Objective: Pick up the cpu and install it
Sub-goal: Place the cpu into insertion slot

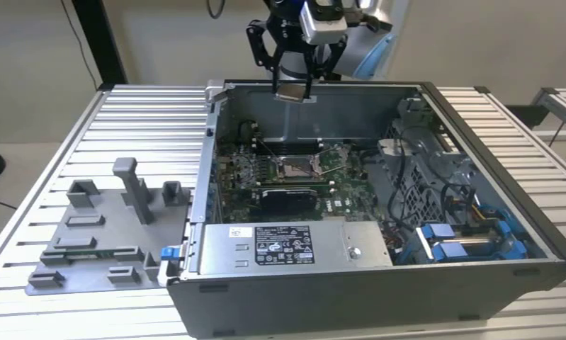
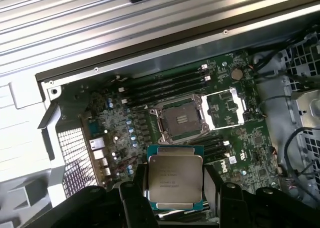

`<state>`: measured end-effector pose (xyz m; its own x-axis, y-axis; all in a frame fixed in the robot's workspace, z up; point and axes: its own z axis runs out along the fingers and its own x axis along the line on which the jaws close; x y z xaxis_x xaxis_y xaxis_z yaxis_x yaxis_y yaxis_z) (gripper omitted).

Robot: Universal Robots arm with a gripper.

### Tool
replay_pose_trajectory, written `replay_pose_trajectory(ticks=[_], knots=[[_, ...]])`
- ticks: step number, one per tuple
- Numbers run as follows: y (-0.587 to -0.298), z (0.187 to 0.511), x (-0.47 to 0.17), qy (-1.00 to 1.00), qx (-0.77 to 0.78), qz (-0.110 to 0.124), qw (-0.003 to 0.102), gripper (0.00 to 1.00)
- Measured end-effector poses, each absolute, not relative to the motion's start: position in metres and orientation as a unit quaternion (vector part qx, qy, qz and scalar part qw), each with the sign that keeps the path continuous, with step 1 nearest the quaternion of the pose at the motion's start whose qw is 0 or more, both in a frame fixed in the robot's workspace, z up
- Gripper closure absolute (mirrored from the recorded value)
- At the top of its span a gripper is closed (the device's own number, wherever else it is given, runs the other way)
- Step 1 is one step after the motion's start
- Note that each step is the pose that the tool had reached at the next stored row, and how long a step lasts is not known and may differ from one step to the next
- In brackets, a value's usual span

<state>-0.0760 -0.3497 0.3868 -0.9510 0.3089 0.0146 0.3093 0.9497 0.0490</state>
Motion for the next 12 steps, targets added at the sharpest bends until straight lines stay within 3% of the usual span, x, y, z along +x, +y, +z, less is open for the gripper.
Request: replay_pose_trajectory(ticks=[12], knots=[[-0.3498,0.3868,-0.0761,-0.972,-0.235,-0.026,0.001,1.0]])
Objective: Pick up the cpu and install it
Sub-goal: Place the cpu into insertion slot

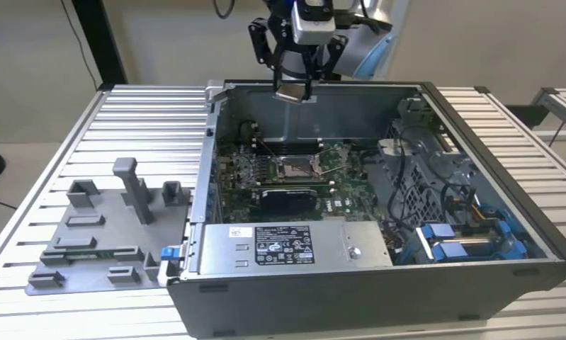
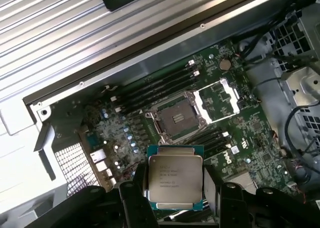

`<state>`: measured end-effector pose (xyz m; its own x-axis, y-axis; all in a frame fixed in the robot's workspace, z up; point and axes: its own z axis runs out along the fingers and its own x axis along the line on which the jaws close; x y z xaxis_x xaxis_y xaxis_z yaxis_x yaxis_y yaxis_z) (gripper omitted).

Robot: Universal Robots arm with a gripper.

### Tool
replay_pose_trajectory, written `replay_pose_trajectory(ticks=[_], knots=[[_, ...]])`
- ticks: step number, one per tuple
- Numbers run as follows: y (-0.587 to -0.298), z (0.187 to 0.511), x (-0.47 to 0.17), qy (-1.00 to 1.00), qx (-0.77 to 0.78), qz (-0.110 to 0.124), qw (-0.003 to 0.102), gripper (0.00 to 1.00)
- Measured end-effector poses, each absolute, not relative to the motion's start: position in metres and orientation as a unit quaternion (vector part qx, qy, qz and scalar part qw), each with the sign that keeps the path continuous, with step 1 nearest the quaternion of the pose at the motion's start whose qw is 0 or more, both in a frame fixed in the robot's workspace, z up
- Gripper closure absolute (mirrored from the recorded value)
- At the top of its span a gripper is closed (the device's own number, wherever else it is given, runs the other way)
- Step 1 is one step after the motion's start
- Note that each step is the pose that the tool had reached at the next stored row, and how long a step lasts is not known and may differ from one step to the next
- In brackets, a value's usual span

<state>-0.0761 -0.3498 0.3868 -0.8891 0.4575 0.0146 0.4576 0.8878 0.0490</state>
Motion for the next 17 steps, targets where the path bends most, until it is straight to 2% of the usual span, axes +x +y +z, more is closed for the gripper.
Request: replay_pose_trajectory(ticks=[17], knots=[[-0.3498,0.3867,-0.0761,-0.938,-0.345,-0.026,-0.002,1.0]])
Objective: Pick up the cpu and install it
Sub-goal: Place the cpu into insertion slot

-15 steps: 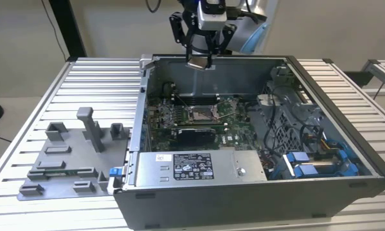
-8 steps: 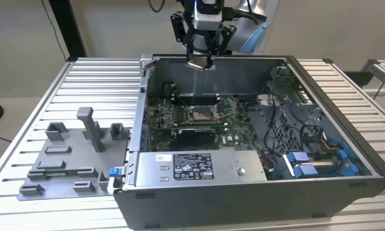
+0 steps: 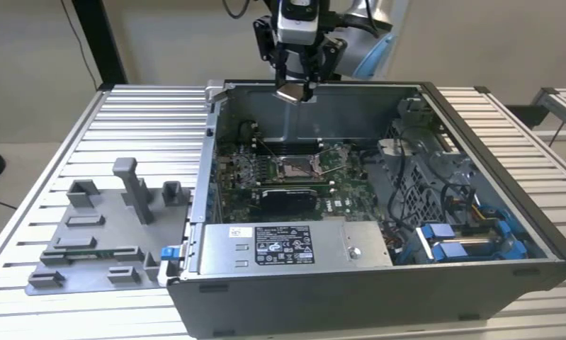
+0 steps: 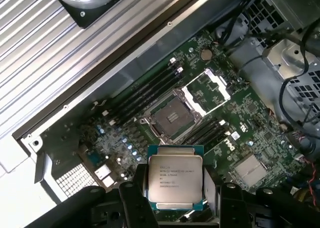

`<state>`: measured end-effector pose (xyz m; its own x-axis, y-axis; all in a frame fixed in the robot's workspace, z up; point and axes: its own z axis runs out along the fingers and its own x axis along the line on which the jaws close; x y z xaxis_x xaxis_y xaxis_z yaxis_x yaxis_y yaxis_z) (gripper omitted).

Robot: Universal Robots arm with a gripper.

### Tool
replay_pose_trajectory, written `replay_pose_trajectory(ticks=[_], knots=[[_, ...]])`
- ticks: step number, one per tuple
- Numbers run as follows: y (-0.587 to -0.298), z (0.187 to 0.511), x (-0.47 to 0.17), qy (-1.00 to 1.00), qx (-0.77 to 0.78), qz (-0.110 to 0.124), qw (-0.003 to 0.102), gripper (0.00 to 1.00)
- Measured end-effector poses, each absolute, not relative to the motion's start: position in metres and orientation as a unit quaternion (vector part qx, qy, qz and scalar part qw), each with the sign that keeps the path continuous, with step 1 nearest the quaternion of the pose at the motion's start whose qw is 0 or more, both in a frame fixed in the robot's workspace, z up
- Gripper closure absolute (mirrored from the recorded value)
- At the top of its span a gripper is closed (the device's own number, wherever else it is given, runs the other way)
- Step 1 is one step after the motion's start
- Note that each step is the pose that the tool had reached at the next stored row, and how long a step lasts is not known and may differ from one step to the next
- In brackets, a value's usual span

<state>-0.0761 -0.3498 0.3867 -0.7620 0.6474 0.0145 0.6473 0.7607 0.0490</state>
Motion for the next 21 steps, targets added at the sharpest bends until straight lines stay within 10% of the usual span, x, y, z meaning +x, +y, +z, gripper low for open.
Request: replay_pose_trajectory(ticks=[21], knots=[[-0.3498,0.386,-0.0761,0.871,0.491,0.025,0.006,1.0]])
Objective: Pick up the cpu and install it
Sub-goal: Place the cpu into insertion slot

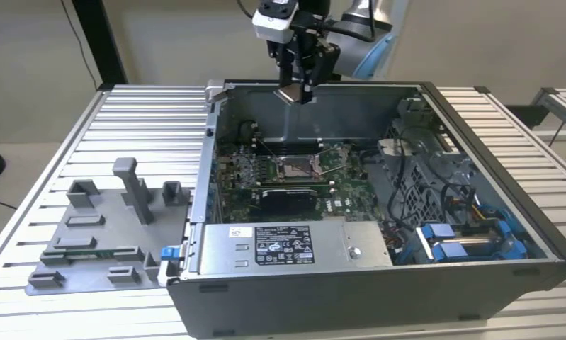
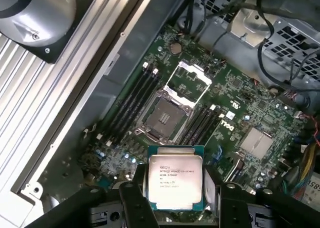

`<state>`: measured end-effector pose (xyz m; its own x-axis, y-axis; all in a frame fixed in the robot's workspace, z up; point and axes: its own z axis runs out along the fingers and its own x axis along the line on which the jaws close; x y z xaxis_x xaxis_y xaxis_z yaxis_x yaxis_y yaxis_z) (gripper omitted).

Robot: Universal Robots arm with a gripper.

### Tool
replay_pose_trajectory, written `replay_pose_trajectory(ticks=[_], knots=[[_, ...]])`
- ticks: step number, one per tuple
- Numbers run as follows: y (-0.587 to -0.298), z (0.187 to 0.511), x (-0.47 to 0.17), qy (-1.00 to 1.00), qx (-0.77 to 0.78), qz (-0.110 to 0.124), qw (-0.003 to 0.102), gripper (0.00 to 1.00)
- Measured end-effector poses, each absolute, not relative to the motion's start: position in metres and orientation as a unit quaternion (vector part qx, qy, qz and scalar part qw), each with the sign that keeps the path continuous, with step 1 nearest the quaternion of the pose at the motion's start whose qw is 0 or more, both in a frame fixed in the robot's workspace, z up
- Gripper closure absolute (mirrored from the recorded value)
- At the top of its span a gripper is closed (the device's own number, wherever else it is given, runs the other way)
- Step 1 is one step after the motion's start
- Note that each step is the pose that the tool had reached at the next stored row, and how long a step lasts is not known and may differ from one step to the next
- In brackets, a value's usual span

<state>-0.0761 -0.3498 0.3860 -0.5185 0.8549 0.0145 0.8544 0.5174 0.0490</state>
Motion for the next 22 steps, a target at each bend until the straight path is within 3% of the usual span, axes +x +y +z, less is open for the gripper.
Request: replay_pose_trajectory(ticks=[22], knots=[[-0.3498,0.385,-0.0761,0.786,0.618,0.024,0.009,1.0]])
